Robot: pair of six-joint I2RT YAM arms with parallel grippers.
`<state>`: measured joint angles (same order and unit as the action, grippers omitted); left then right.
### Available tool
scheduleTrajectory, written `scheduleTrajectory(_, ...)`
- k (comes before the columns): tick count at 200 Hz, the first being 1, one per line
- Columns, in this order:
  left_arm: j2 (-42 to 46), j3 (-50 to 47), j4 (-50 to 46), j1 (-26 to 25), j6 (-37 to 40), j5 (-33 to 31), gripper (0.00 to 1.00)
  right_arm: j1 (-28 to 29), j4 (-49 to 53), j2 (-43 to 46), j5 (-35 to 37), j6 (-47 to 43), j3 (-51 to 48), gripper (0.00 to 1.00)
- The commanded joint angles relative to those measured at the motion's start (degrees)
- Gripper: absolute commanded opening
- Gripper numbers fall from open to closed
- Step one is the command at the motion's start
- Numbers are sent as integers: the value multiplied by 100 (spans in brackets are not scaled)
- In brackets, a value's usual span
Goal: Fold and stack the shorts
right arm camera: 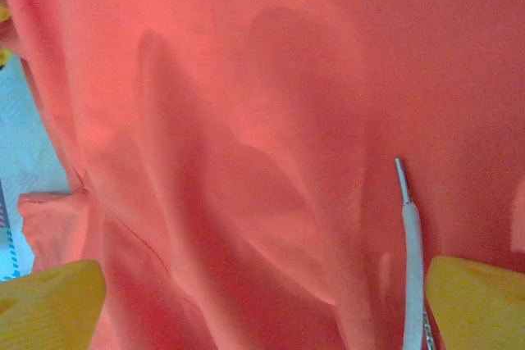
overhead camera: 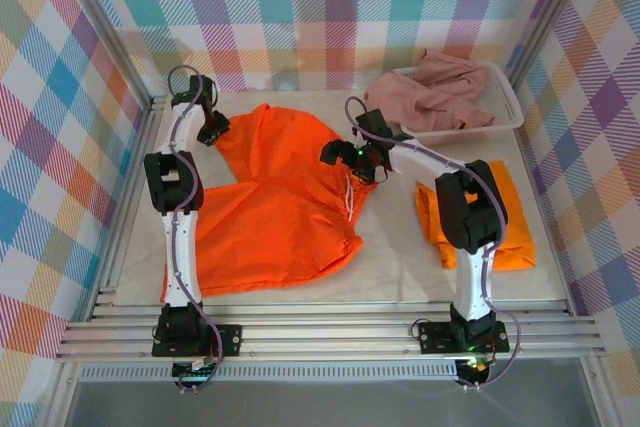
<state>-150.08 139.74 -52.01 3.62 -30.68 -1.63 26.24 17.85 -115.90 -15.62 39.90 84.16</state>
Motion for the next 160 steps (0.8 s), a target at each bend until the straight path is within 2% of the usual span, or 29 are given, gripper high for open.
scheduleTrajectory(1,117,183,-285,-19,-4,-139,22,-70,47,-195,-21,58,272,99)
scheduleTrajectory(28,752,-242,-241,15,57,-417,9,-123,206,-479,83,48,536,100)
scheduleTrajectory(64,2324,-2483,788,275,-213,-497,0,-226,1026,-1097,436,-148,1406,100)
scheduleTrajectory(95,3478,-4271,1568,561,-457,-502,0,-380,1397,-1505,517,-106,1908,100)
scheduleTrajectory(119,3979,-5459,2140,765,-715,-317,1,-467,1679,-1753,643,-120,2279,99)
scheduleTrajectory(144,4269,-6444,2697,965,-966,-55,7,-567,1914,-1826,796,-144,2508,100)
scheduleTrajectory(160,4376,-6820,3046,1050,-985,239,18,-603,1970,-1806,798,-162,2591,100)
